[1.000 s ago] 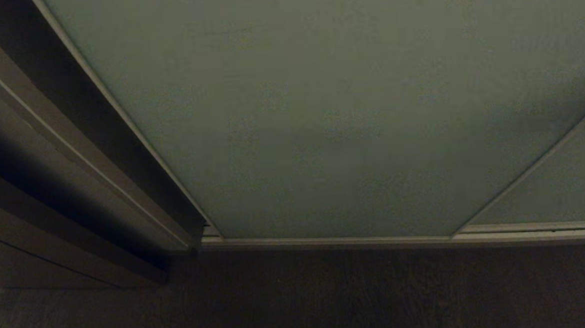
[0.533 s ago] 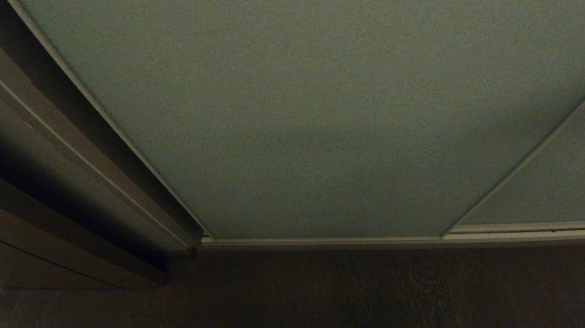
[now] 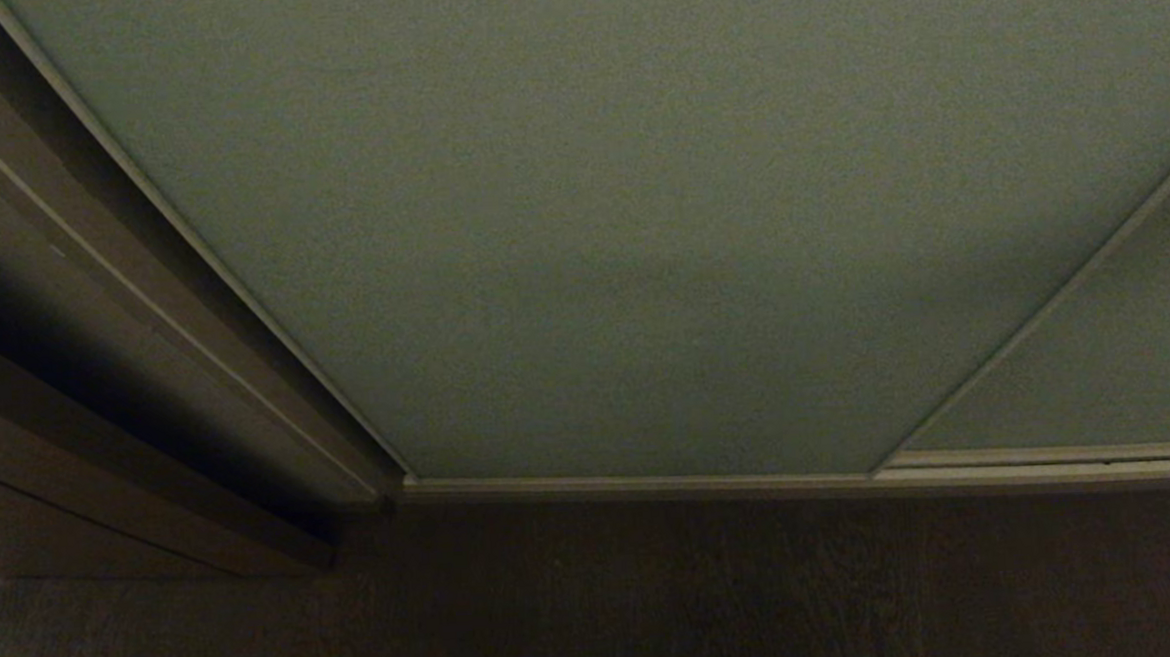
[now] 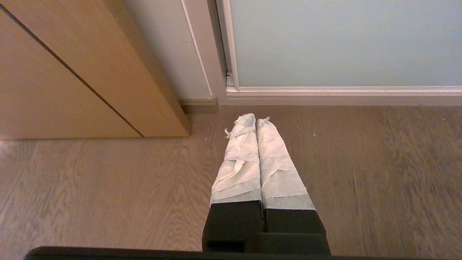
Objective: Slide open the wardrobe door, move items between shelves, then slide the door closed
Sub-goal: Close the door
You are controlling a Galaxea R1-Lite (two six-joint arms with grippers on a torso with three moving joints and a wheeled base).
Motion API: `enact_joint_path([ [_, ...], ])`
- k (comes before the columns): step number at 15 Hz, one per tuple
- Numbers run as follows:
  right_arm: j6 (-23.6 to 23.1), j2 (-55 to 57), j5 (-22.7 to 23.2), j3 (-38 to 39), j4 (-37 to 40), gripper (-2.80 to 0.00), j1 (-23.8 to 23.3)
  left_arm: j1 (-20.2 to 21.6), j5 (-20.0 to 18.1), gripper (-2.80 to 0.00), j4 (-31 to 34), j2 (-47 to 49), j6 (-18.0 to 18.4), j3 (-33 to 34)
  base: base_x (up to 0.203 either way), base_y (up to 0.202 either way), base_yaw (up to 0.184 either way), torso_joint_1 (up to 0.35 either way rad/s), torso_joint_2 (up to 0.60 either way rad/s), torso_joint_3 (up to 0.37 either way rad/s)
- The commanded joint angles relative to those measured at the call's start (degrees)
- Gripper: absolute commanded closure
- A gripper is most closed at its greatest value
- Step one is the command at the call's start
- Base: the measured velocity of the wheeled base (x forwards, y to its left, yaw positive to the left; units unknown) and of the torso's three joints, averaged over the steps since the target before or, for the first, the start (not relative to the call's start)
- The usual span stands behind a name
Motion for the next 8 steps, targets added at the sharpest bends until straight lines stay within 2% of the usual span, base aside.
enact_joint_path([
  [1,-4.7,-6.5,-3.0,7.2,2.2,0.0,4.1,0.0,-0.1,0.0,0.0,0.1,0.0,0.0,0.0,0.0,0.0,0.0,0.0,0.0],
  [4,-11.5,-18.6,-10.6,23.0,3.3,0.0,12.0,0.0,0.0,0.0,0.0,0.1,0.0,0.0,0.0,0.0,0.0,0.0,0.0,0.0],
  [8,-13.4,-39.5,-18.4,41.5,3.7,0.0,21.3,0.0,-0.1,0.0,-0.1,0.1,0.0,0.0,0.0,0.0,0.0,0.0,0.0,0.0],
])
